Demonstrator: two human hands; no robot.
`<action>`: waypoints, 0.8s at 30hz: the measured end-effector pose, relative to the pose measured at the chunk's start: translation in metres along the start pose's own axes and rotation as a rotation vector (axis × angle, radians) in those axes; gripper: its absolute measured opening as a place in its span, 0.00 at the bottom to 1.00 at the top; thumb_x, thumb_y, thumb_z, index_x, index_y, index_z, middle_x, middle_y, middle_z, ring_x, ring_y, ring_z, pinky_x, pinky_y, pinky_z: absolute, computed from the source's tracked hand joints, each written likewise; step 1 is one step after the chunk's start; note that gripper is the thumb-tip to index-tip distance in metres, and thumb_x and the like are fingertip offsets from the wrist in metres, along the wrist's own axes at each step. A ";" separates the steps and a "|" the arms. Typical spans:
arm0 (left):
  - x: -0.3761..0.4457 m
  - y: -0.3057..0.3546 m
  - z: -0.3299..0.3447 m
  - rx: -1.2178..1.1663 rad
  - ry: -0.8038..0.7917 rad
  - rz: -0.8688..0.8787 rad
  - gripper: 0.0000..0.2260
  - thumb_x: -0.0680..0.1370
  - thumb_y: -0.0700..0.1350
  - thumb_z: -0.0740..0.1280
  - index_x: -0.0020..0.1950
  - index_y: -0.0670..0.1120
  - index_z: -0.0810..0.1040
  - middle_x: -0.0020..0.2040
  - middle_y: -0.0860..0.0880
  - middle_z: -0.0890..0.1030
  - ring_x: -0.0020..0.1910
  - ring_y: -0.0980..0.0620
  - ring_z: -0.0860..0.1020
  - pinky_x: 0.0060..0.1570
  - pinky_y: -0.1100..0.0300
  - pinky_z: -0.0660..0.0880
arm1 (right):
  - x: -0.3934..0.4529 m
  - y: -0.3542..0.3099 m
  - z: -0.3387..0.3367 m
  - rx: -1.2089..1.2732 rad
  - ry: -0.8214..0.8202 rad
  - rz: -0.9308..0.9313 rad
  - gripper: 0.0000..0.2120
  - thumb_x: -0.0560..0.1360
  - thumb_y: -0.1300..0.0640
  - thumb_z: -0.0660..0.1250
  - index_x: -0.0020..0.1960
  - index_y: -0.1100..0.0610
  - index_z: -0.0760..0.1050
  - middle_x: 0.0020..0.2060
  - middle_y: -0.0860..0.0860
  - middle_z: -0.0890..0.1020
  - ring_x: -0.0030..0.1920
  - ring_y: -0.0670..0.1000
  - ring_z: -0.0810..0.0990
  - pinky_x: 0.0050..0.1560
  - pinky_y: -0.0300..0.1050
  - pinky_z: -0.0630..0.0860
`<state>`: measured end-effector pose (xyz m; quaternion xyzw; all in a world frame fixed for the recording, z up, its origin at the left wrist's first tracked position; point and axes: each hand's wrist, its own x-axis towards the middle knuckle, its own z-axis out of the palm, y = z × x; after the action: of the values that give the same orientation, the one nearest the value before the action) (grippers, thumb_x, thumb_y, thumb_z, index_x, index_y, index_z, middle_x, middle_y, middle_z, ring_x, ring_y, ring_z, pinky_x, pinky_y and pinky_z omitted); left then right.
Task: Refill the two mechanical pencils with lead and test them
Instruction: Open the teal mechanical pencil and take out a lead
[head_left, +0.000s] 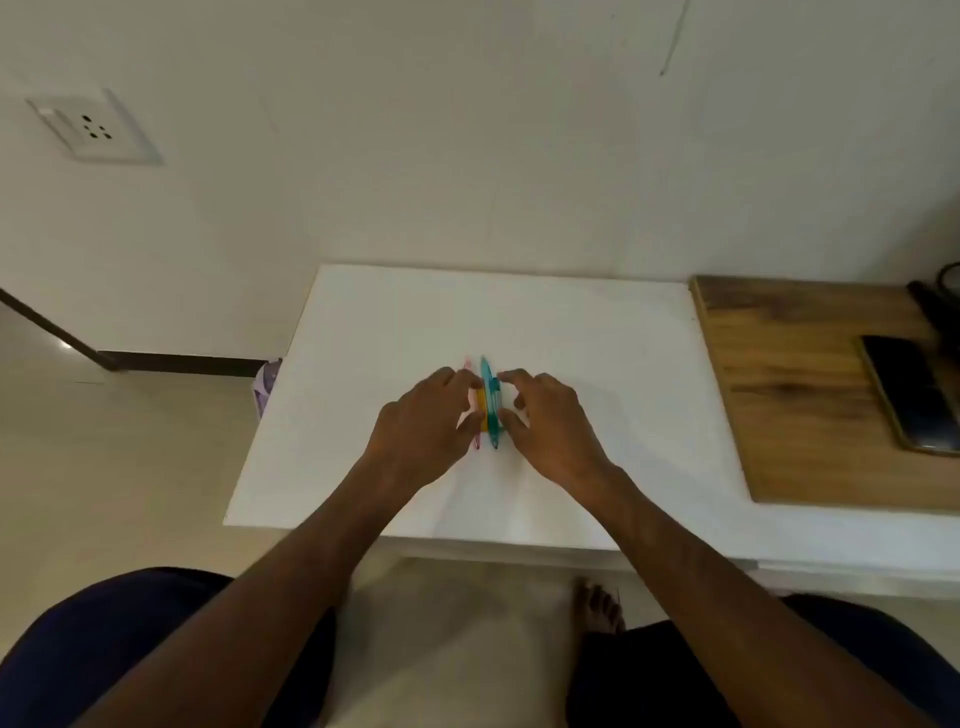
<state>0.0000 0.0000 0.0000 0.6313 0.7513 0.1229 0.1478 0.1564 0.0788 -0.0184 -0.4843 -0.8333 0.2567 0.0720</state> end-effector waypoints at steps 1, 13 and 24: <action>0.002 -0.001 0.000 0.036 -0.012 0.014 0.18 0.85 0.55 0.66 0.74 0.54 0.73 0.63 0.55 0.78 0.52 0.54 0.80 0.38 0.63 0.69 | 0.001 0.003 0.002 -0.004 -0.016 -0.008 0.24 0.82 0.49 0.70 0.76 0.50 0.72 0.65 0.53 0.80 0.62 0.53 0.80 0.67 0.48 0.79; 0.014 -0.013 0.010 0.144 -0.020 -0.022 0.14 0.83 0.62 0.65 0.64 0.58 0.80 0.59 0.55 0.77 0.48 0.54 0.79 0.35 0.67 0.65 | 0.013 0.021 0.002 -0.193 0.014 0.011 0.16 0.82 0.52 0.71 0.69 0.50 0.76 0.58 0.51 0.80 0.57 0.50 0.80 0.52 0.36 0.71; 0.021 -0.004 0.022 -0.041 -0.040 -0.045 0.18 0.81 0.56 0.72 0.68 0.51 0.76 0.63 0.51 0.76 0.54 0.53 0.76 0.47 0.61 0.76 | 0.019 0.010 0.008 -0.023 -0.047 0.004 0.18 0.78 0.52 0.76 0.67 0.53 0.78 0.57 0.52 0.83 0.51 0.49 0.82 0.60 0.42 0.81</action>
<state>0.0010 0.0204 -0.0237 0.6133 0.7596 0.1222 0.1787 0.1511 0.0955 -0.0328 -0.4807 -0.8367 0.2583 0.0464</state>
